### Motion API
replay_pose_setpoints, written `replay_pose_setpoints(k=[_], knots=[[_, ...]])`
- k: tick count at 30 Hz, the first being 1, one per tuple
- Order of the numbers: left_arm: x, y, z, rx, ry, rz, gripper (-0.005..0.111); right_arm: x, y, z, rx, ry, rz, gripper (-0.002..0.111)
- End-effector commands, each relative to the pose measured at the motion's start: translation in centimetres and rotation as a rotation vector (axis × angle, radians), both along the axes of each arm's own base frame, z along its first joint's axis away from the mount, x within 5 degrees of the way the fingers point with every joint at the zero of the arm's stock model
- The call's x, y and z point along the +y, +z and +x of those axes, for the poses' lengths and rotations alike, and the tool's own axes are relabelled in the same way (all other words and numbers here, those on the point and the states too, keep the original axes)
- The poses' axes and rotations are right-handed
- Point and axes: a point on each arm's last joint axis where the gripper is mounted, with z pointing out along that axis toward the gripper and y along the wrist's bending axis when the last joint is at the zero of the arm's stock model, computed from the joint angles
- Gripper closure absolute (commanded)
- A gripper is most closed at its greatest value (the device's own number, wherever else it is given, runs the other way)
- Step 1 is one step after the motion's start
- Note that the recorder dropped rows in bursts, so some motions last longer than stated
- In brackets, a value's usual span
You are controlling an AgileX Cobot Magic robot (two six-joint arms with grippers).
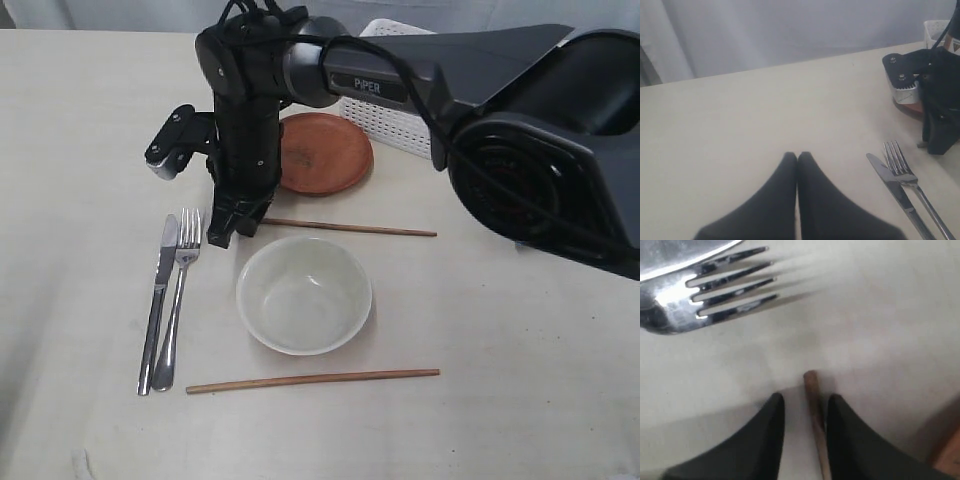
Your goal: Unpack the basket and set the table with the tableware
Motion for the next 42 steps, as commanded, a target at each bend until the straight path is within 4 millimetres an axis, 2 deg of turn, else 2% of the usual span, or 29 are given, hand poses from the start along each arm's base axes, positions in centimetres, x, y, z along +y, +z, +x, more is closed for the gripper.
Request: replay_pose_setpoints(k=[1,5,10,21,30,35,42], knots=[[0.0,0.0,0.0,-0.005,0.002,-0.003,0.107,-0.3,-1.1,0.4,-0.017,0.028,-0.033,0.108],[0.0,0.0,0.0,-0.005,0.002,-0.003,0.107,-0.2,-0.8,0.4,-0.024,0.053,-0.029,0.109],[0.0,0.0,0.0,-0.005,0.002,-0.003,0.107,-0.3,0.5,0.5,-0.051,0.075,-0.025,0.109],[0.0,0.0,0.0,-0.005,0.002,-0.003,0.107,-1.2,6.0,0.1,-0.115,0.084,-0.016,0.109],[0.0,0.0,0.0,-0.005,0.002,-0.003,0.107,-2.8,9.3,-0.5,-0.106,0.038,-0.03,0.109],[0.0,0.0,0.0,-0.005,0.002,-0.003,0.107,-4.3,10.1,-1.8,-0.078,0.021,-0.038,0.109],[0.0,0.0,0.0,-0.005,0.002,-0.003,0.107,-8.5,10.8,-4.0,-0.098,-0.06,-0.01,0.109]])
